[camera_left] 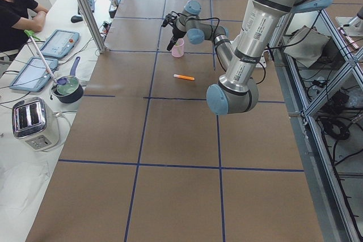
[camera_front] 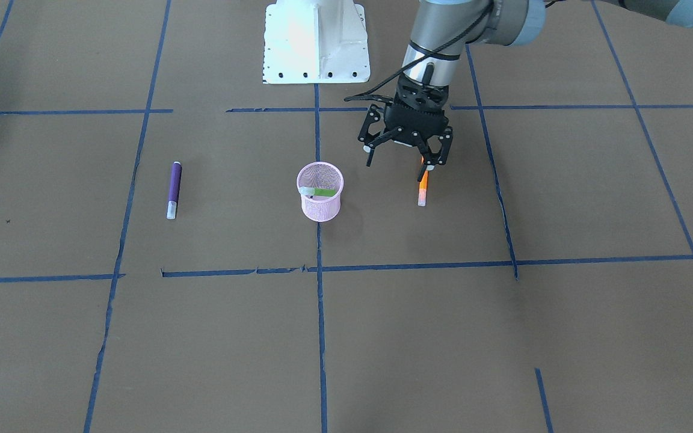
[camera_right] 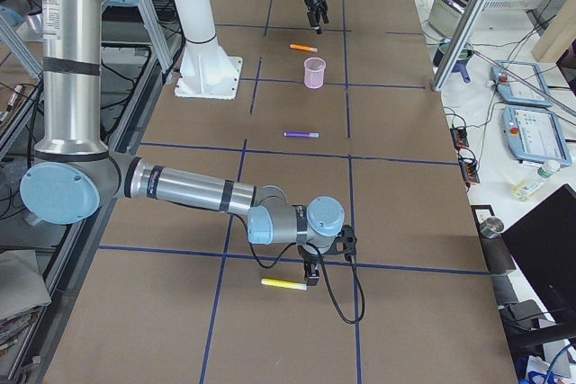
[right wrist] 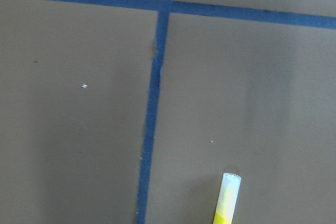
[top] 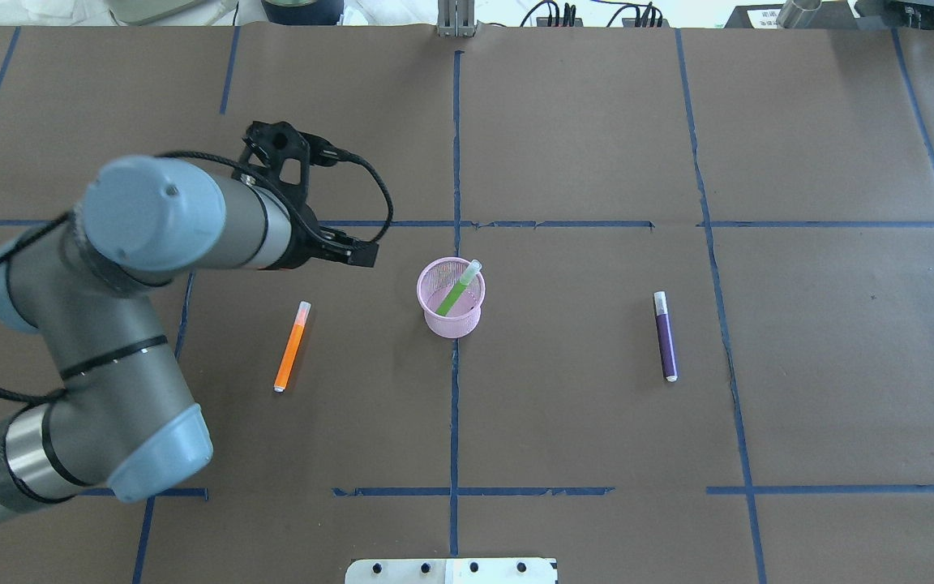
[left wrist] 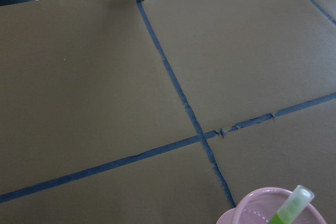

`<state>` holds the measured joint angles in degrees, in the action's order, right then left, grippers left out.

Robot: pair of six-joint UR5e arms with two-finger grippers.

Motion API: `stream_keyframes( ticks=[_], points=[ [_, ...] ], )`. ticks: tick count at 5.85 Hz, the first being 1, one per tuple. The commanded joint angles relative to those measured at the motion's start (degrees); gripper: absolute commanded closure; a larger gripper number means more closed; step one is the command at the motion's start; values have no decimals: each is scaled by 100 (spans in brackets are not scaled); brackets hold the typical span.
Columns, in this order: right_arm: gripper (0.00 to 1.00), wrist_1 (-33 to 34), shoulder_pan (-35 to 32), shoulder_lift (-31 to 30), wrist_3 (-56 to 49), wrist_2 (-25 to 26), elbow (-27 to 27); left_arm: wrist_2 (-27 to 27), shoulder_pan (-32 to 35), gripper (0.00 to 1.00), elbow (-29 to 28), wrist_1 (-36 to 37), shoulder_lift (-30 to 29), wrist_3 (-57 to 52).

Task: Collect pens into pen holder
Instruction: 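Move the left gripper above the orange marker while the right gripper grasps the yellow marker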

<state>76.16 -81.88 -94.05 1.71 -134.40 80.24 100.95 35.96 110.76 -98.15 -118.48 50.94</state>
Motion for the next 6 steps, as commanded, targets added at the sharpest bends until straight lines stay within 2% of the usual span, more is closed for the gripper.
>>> stream_keyframes(
  ticks=[1, 2, 5, 6],
  points=[
    [0, -118, 32, 44, 75, 11, -639, 1441, 830, 0, 339, 1178, 541, -1323],
    [0, -119, 128, 62, 75, 2, -763, 1445, 938, 0, 498, 1280, 859, -1619],
    [9, -119, 375, 62, 357, 11, -791, 1419, 939, 0, 490, 1281, 871, -1596],
    [19, -127, 383, 62, 365, 2, -930, 1419, 939, 0, 491, 1281, 871, -1595]
  ],
)
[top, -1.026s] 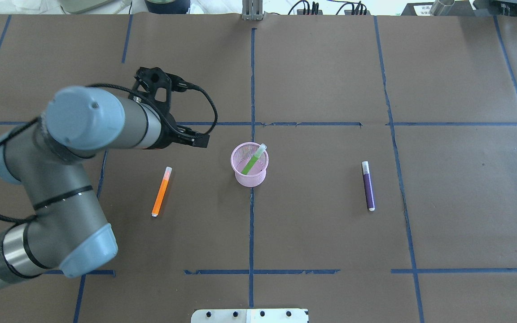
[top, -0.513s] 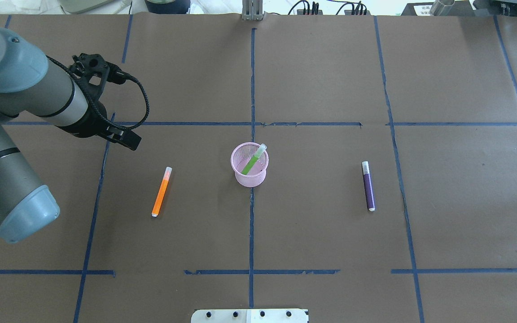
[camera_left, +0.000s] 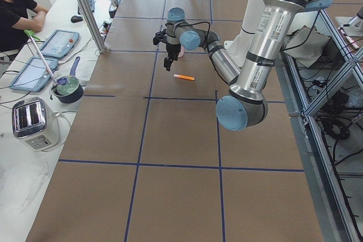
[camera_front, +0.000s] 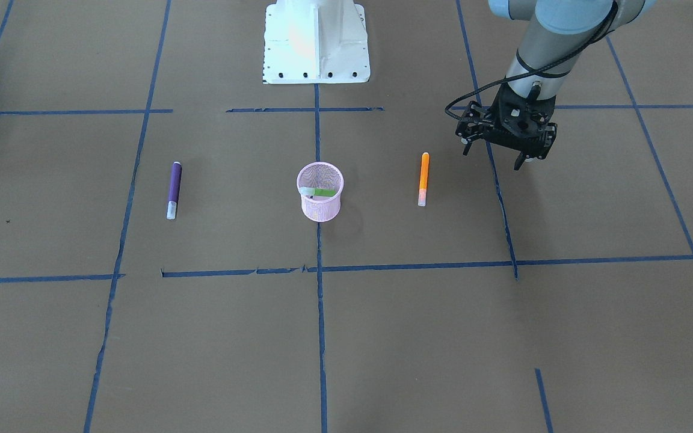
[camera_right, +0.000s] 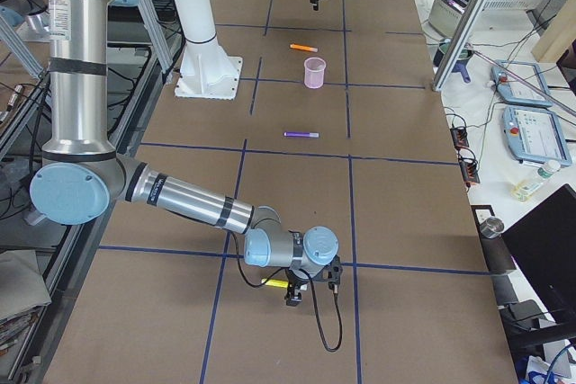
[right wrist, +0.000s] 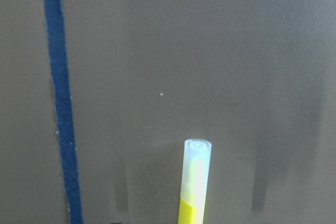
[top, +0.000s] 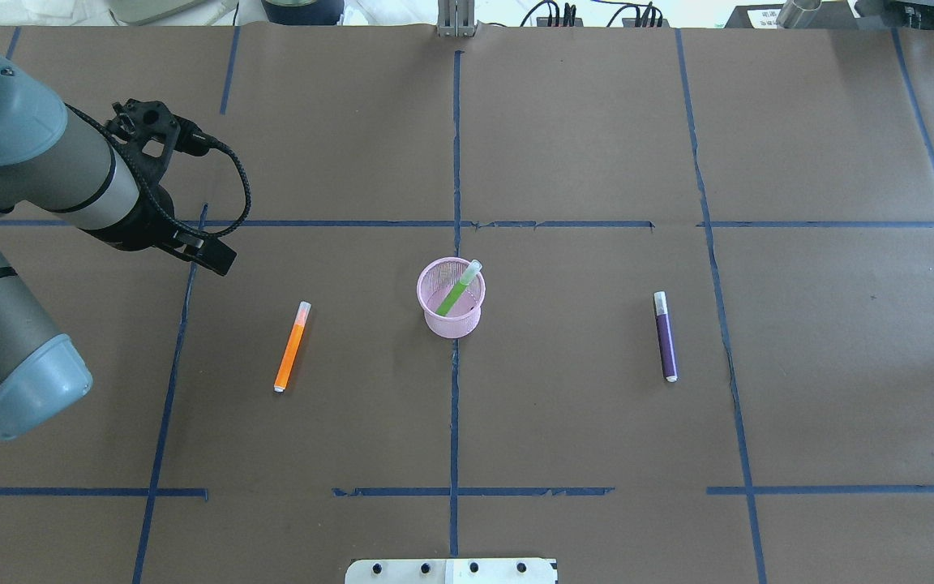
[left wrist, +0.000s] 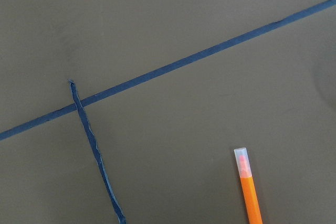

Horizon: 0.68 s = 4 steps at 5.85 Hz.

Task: Collect pens into pen holder
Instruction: 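Move the left gripper above the orange marker while the right gripper grasps the yellow marker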

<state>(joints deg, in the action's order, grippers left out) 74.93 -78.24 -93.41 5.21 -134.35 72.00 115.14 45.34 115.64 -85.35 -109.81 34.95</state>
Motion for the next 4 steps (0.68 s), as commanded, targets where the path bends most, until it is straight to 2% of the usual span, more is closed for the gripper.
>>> stream_keyframes(
  ticks=[1, 2, 3, 4],
  points=[
    [23, 4, 28, 7, 15, 5, -142, -1, 10, 0, 11, -8, 21, 3],
    [32, 4, 37, 7, 15, -4, -142, -1, 10, 0, 12, 1, 21, 3],
    [70, -5, 37, 15, 302, -4, -125, -1, 10, 0, 12, 1, 21, 3],
    [100, -14, 54, 15, 340, -13, -99, -1, 10, 0, 38, -8, 21, 3]
  ],
)
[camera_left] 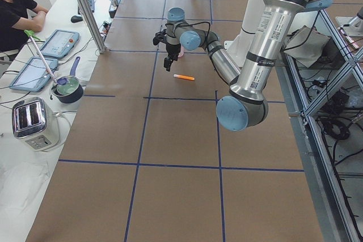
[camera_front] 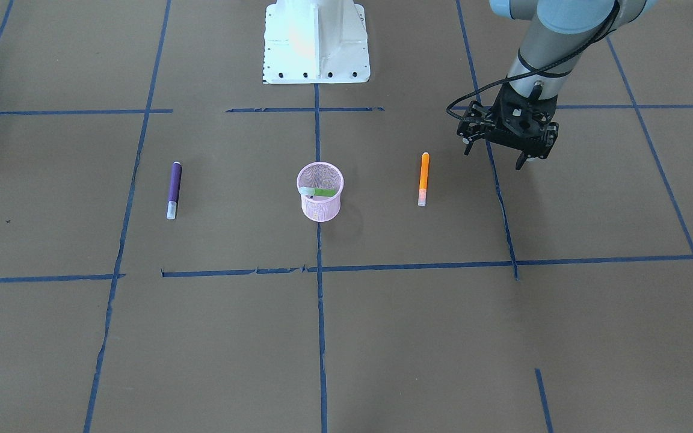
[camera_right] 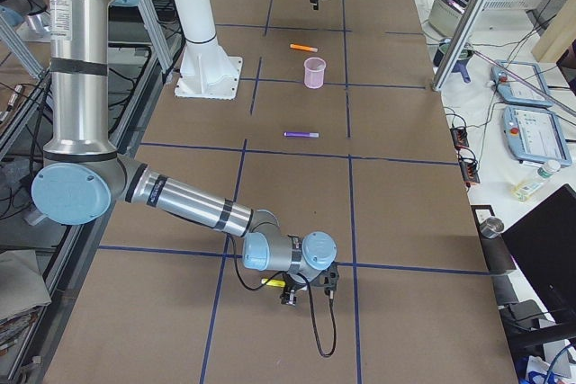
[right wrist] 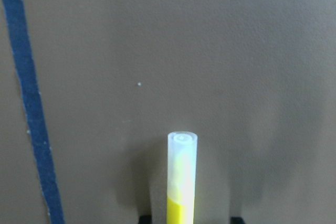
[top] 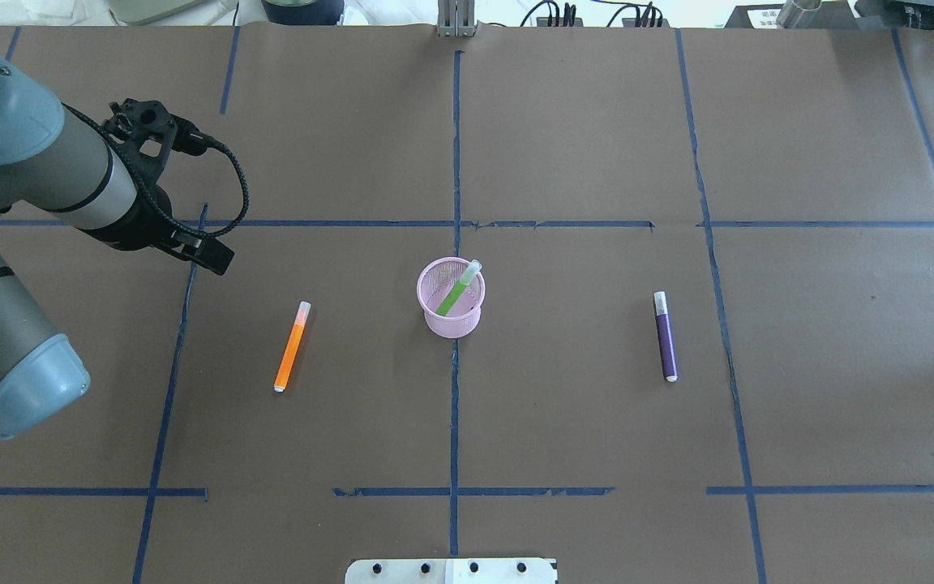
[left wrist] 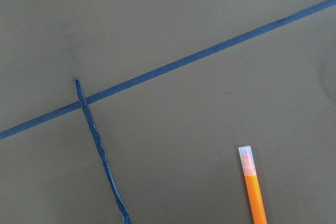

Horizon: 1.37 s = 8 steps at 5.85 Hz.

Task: Collect pens into pen holder
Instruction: 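Move the left gripper above the orange marker while the right gripper grasps the yellow marker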

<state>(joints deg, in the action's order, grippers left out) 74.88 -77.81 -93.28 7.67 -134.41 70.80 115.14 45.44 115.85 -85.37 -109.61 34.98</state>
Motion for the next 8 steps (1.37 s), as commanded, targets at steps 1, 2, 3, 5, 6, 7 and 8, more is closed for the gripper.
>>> stream_keyframes(
  ticks=[1, 2, 3, 5, 6, 7, 8],
  points=[
    [100, -17, 12, 3, 77, -7, 56, 0, 9, 0, 17, -6, 1, 0],
    [100, -69, 12, 3, 33, -7, 161, 0, 9, 0, 25, -6, 1, 0],
    [100, -470, 12, -41, 102, -50, 275, 9, 9, 0, 78, -6, 1, 0],
    [100, -1112, 81, -339, 1570, -270, 1736, 9, 9, 0, 157, 3, 18, 9],
    [100, -1594, 647, -331, 1701, -218, 2118, 17, 9, 0, 183, -6, 96, 9],
    [100, -1895, 845, -314, 2094, -226, 2574, 9, 9, 0, 184, -6, 97, 9],
    [100, -2559, 1195, -183, 3177, -148, 2971, 17, 9, 0, 184, -6, 97, -9]
  ],
)
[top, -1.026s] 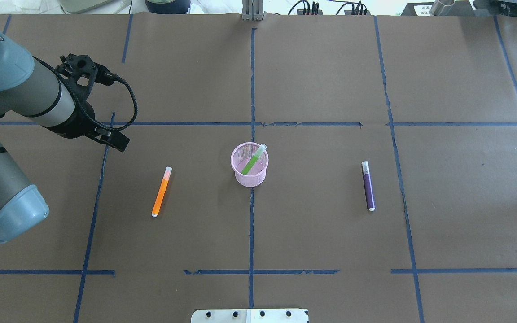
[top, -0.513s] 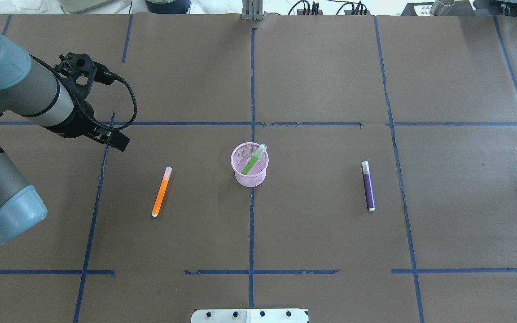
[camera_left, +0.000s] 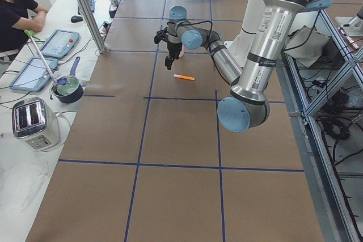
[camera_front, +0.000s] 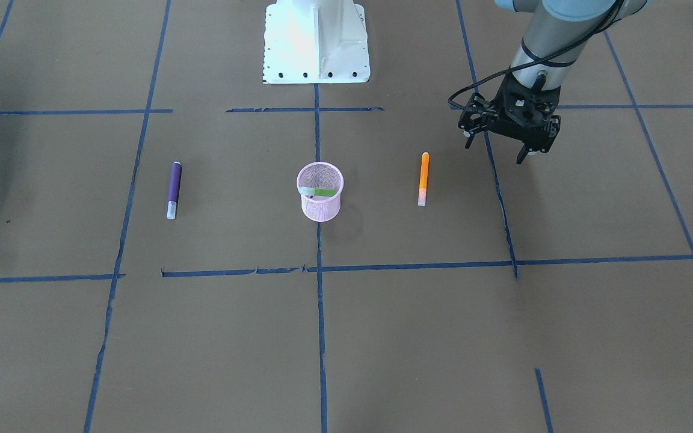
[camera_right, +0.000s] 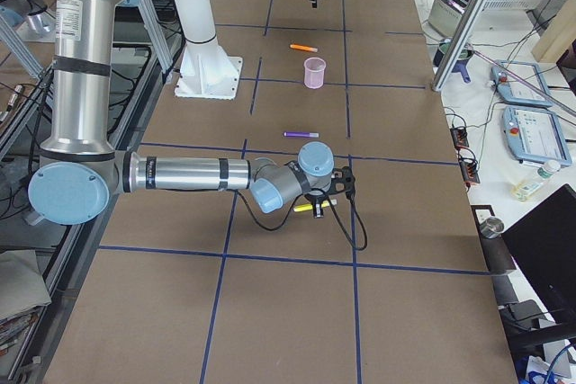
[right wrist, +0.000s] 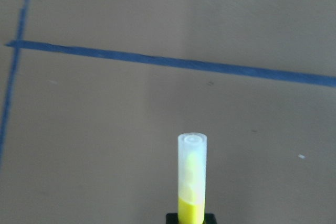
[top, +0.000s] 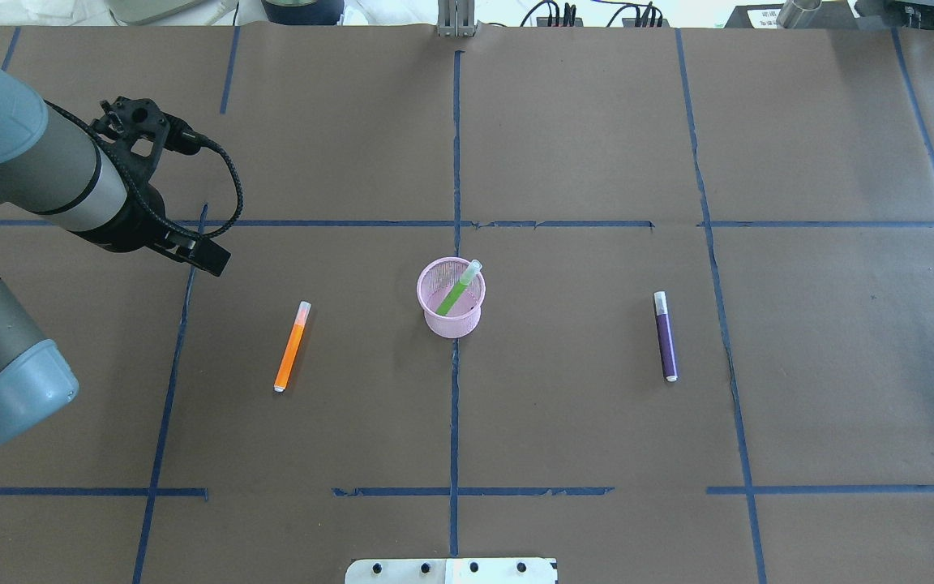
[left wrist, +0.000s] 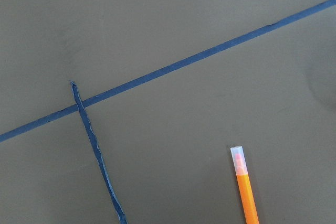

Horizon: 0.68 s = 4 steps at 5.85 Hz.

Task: Collect pens into pen holder
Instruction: 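Carry the yellow marker upright with the right gripper to the pink cup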

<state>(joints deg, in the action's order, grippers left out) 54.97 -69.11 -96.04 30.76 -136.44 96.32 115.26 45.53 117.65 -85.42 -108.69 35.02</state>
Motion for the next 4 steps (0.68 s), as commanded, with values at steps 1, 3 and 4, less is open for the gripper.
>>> stream_keyframes(
  ticks=[1, 3, 4],
  points=[
    [100, -1079, 850, 285, 1931, 482, 736, 5, 0, 0, -5, -53, 101, -30],
    [100, -1093, 2044, 1573, 3605, 1935, 853, 22, 157, 0, -40, -62, 242, -589],
    [100, -1058, 2946, 2075, 4247, 3381, 862, 40, 219, 0, -32, -71, 425, -975]
  ],
)
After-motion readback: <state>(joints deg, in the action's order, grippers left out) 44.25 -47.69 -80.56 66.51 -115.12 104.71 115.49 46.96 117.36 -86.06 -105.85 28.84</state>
